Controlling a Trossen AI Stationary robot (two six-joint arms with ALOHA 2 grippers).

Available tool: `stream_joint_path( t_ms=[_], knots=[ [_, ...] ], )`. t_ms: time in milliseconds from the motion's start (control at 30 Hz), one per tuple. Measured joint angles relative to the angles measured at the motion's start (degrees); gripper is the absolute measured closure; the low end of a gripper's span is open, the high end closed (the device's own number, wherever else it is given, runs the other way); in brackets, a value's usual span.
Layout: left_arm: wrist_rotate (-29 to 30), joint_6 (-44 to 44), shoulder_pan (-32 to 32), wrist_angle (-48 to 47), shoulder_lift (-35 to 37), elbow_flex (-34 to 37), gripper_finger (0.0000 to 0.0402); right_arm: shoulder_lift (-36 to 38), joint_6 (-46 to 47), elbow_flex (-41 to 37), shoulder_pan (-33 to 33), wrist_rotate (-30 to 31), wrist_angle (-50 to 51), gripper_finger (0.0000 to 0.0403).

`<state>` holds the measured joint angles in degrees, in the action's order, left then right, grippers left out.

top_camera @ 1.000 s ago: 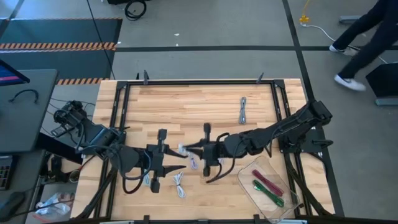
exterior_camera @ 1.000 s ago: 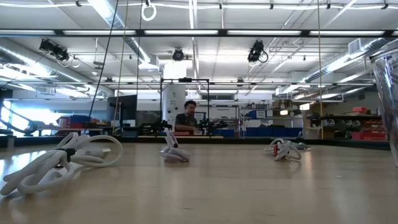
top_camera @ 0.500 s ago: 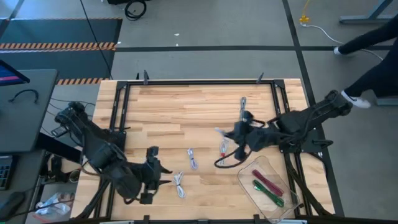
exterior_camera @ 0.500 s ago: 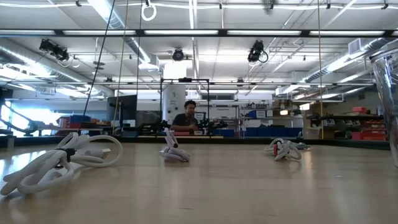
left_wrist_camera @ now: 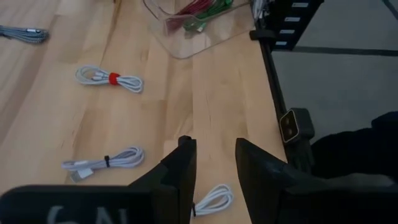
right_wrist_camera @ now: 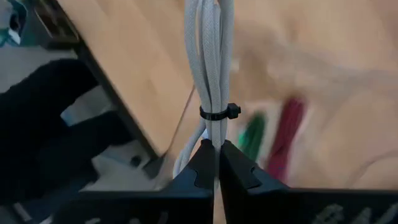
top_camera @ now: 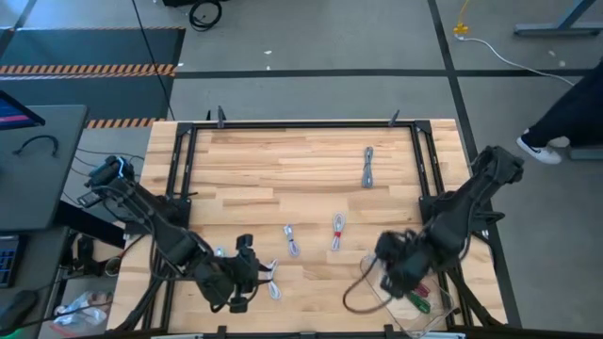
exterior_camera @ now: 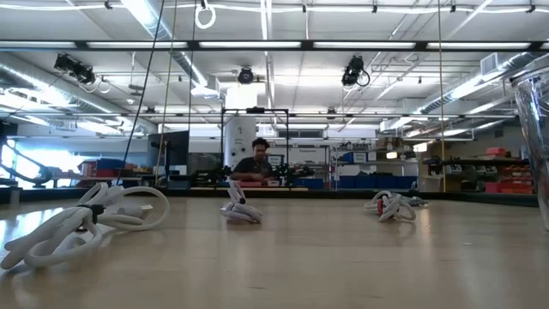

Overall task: Pick and place USB-C Cables
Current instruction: Put the top white charger cable into the transparent bin

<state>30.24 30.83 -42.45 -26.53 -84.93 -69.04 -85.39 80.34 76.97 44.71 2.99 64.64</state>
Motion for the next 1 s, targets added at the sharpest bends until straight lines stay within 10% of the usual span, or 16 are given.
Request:
stream_joint_path(
  t_ms=[367, 1000],
  knots=[
    [-0.02, -1.37, 1.44, 0.03, 0.04, 0.0, 0.0285, -9.79, 22.28, 0.0, 10.06, -7.24, -10.97, 0.0395],
    [-0.04, -1.92, 1.46, 0.22, 0.07, 0.0, 0.0285, -13.94, 28.06, -0.08, 11.76, -12.07, -2.0, 0.0395]
  ],
)
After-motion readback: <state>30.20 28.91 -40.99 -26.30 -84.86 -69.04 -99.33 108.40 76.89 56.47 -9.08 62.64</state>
